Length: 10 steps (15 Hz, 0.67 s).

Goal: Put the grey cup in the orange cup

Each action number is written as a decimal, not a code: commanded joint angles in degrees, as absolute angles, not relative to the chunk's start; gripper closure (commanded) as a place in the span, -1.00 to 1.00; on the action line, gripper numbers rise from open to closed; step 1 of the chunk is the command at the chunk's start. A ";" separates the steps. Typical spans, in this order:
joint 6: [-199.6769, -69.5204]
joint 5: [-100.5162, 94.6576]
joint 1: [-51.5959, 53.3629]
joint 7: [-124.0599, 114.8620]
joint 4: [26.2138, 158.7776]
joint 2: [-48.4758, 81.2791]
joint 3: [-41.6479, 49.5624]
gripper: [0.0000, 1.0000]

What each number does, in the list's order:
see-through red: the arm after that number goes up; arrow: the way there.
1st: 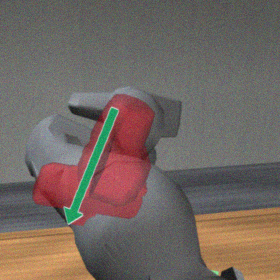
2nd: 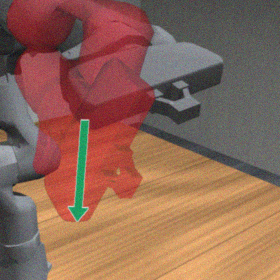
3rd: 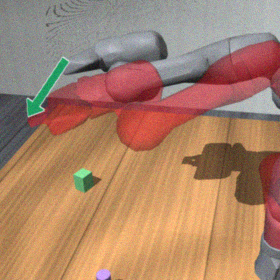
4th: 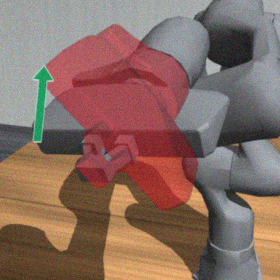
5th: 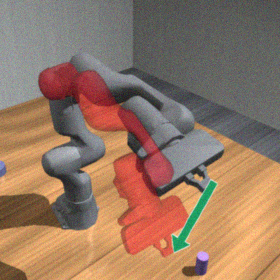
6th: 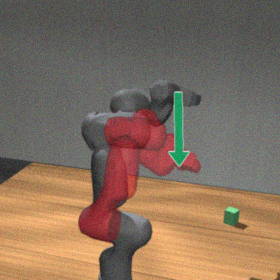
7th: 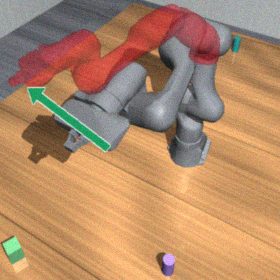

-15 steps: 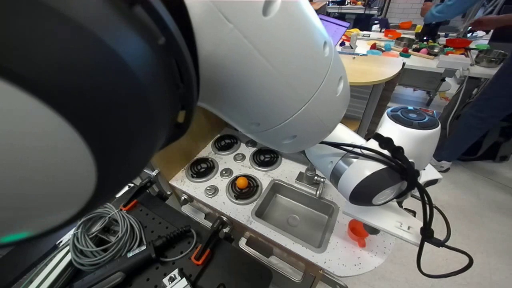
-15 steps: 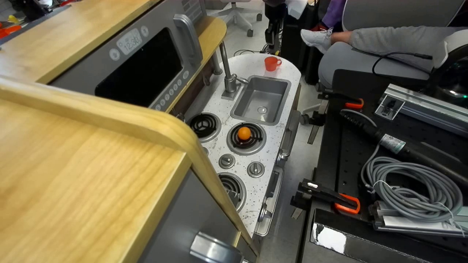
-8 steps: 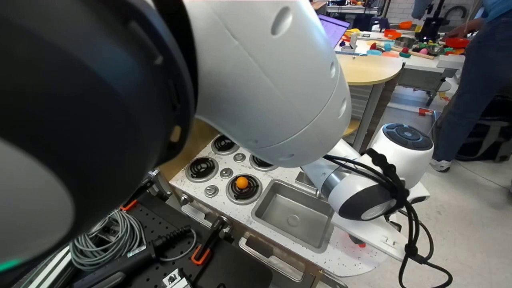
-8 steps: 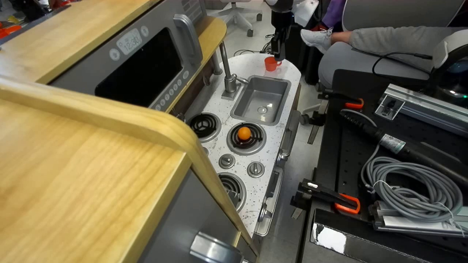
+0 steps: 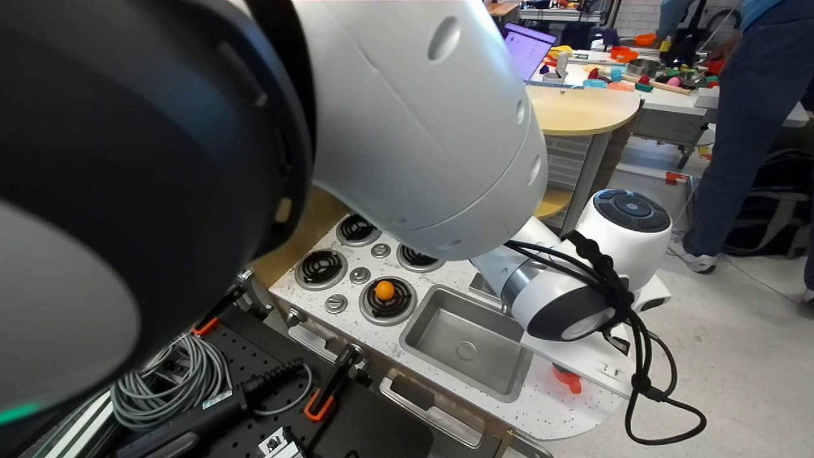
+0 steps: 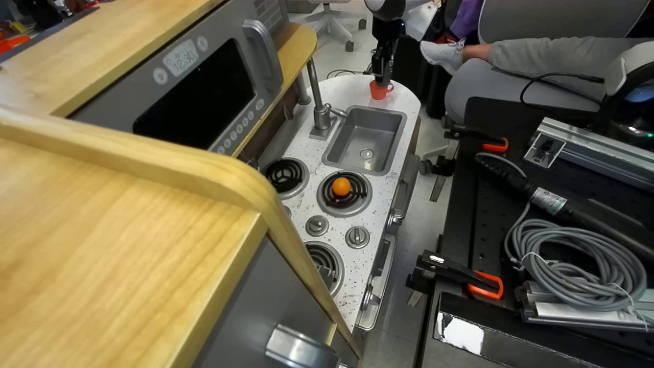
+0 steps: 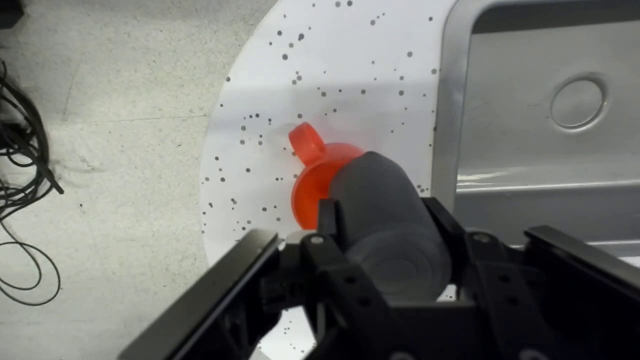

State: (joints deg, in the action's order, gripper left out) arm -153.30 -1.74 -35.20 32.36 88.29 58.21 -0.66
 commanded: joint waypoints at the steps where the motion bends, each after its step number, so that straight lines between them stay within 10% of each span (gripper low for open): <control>1: -155.48 -2.26 -35.79 33.97 88.54 58.30 -1.20 0.60; 10: -154.41 -2.23 -35.76 33.30 83.82 61.49 -0.44 0.60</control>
